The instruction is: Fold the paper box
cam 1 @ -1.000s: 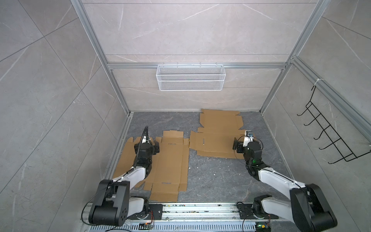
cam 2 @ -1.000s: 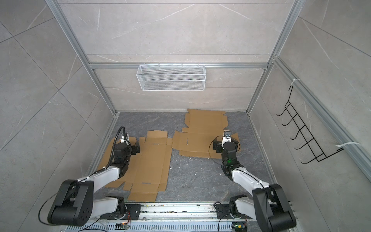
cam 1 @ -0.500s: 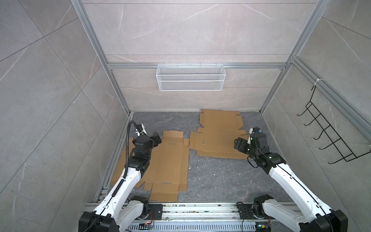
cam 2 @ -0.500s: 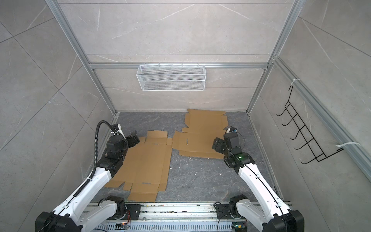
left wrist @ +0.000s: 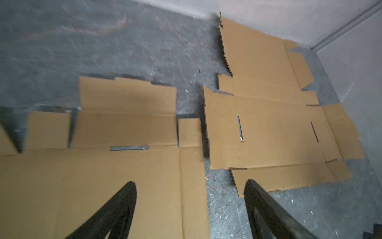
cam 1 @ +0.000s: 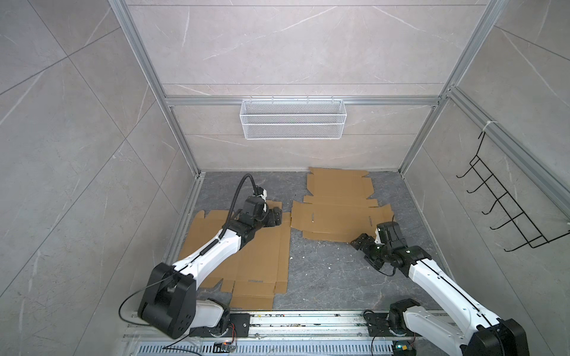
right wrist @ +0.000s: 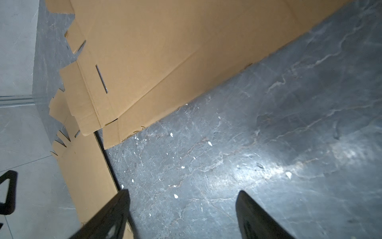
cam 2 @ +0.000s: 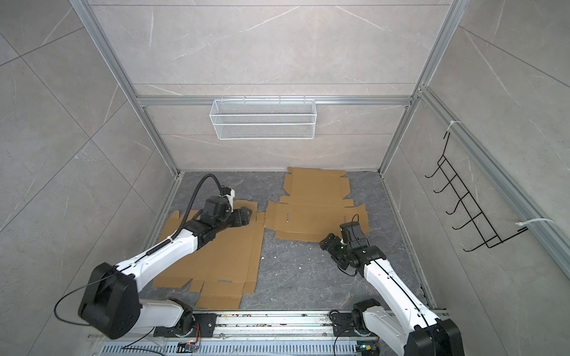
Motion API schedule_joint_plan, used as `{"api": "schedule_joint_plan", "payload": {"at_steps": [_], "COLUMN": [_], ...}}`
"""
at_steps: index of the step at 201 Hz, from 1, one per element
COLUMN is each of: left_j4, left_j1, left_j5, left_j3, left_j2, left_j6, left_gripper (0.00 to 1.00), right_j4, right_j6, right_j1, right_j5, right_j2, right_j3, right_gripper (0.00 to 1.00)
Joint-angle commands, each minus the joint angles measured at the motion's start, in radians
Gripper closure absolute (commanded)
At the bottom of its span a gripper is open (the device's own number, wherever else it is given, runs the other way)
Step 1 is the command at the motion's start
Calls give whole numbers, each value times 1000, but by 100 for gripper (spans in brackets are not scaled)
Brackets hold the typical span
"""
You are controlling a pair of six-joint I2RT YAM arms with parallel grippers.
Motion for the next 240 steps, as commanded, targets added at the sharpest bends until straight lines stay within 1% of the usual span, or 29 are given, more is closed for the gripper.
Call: {"api": "schedule_joint_plan", "payload": {"at_steps": [1, 11, 20, 39, 49, 69, 93, 130, 152, 184, 203, 240], "left_j4": [-23, -64, -73, -72, -67, -70, -64, -40, -26, -11, -12, -12], "left_j1": [11, 14, 14, 14, 13, 13, 2, -20, -31, -39, -42, -41], "left_j5": [134, 170, 203, 288, 315, 325, 336, 340, 348, 380, 388, 404], "left_j3": [117, 172, 209, 278, 306, 349, 382, 405, 422, 445, 451, 445], "left_j2": [113, 169, 219, 306, 347, 415, 467, 527, 558, 585, 588, 584], "left_j6": [-47, -33, -32, -57, -79, -98, -122, -149, -162, -189, -192, -207], "left_gripper": [15, 15, 15, 15, 16, 17, 19, 22, 25, 32, 37, 41], "right_j4": [246, 379, 474, 539, 561, 629, 738, 800, 825, 886, 891, 943], "right_j6": [139, 193, 229, 249, 269, 315, 369, 406, 421, 433, 421, 415], "right_j1": [-42, -65, -71, -72, -72, -72, -69, -63, -55, -54, -54, -55], "right_j5": [-57, -87, -87, -58, -43, -12, -8, 25, 51, 60, 51, 35], "right_j2": [46, 76, 97, 133, 150, 193, 264, 331, 356, 388, 399, 421], "right_j3": [-64, -111, -143, -157, -165, -192, -217, -220, -223, -238, -236, -257], "right_gripper": [18, 19, 19, 20, 21, 22, 24, 27, 31, 47, 57, 74]}}
